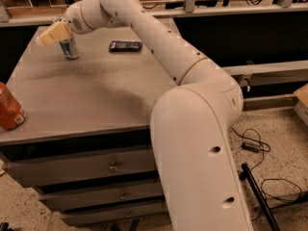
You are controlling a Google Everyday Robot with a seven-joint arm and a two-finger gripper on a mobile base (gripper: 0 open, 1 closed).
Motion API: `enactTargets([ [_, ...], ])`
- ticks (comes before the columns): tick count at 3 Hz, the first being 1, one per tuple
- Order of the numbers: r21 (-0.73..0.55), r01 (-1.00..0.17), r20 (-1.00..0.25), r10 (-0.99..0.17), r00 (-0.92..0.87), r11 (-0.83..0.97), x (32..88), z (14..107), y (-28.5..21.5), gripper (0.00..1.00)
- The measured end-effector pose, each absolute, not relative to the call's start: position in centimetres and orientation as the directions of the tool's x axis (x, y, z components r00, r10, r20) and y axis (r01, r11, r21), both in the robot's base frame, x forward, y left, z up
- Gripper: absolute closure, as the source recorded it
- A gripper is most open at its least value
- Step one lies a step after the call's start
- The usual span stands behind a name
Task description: Move redbull can near coke can
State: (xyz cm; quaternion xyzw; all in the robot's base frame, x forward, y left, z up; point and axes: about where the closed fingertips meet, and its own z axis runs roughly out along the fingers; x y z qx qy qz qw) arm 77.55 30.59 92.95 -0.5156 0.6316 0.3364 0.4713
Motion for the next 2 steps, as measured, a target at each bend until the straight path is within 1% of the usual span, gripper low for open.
enactTargets([
  [1,-0.059,-0.970,-0.941,-0.337,-0.025,0.237,77.39,92.68,30.94,0.34],
  [2,-0.057,-0.971,-0.941,-0.337,-0.026,0.234,77.30,92.52,31.20,0.57],
])
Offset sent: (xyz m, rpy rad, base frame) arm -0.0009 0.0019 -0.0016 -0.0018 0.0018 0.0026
